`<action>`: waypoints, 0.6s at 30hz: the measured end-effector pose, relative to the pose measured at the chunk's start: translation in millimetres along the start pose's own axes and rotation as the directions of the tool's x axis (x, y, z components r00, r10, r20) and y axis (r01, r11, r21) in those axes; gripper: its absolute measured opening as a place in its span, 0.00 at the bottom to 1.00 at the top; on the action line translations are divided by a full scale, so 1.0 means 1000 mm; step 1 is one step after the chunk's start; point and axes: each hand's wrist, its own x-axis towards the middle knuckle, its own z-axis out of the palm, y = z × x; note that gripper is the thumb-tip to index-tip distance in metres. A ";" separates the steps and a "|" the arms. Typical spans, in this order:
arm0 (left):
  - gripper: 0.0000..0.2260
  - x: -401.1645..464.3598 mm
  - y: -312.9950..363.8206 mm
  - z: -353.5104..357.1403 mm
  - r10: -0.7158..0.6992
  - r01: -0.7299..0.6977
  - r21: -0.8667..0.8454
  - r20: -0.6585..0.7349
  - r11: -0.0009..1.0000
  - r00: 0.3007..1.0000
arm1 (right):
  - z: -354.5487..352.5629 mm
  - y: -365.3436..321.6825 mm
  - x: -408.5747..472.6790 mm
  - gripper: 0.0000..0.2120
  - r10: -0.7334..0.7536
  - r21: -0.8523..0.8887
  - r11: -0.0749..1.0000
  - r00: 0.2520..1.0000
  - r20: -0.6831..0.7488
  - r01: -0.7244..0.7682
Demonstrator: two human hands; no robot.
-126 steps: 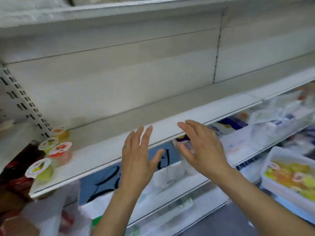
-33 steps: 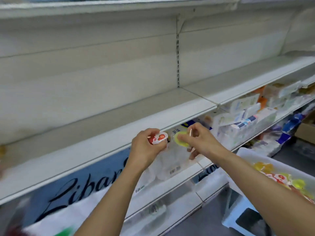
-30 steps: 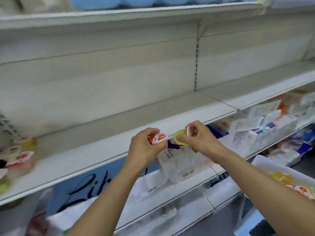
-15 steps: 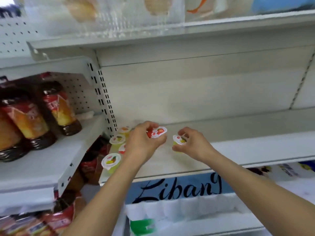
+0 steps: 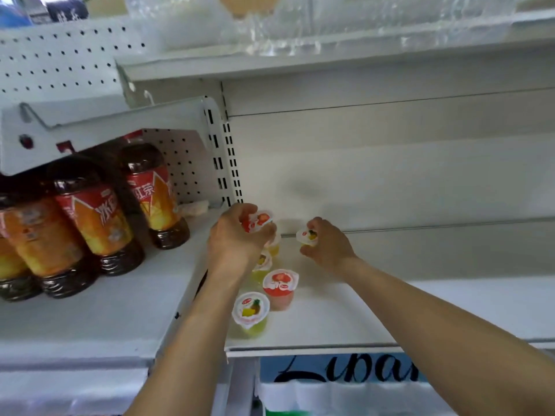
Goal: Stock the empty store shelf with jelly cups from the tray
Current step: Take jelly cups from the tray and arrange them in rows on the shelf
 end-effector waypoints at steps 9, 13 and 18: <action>0.21 0.000 -0.001 0.009 -0.014 0.013 0.020 0.079 1.000 0.997 | -0.010 -0.004 -0.006 0.41 -0.034 -0.228 0.973 0.999 0.008 0.035; 0.22 -0.001 0.007 0.019 0.007 -0.009 0.020 0.121 1.000 0.993 | -0.035 -0.025 -0.035 0.41 -0.185 0.125 0.976 0.982 0.041 0.179; 0.25 -0.011 0.018 0.030 0.031 -0.014 -0.070 0.252 0.997 0.967 | -0.040 -0.038 -0.051 0.26 -0.173 0.423 0.891 0.985 -0.029 0.169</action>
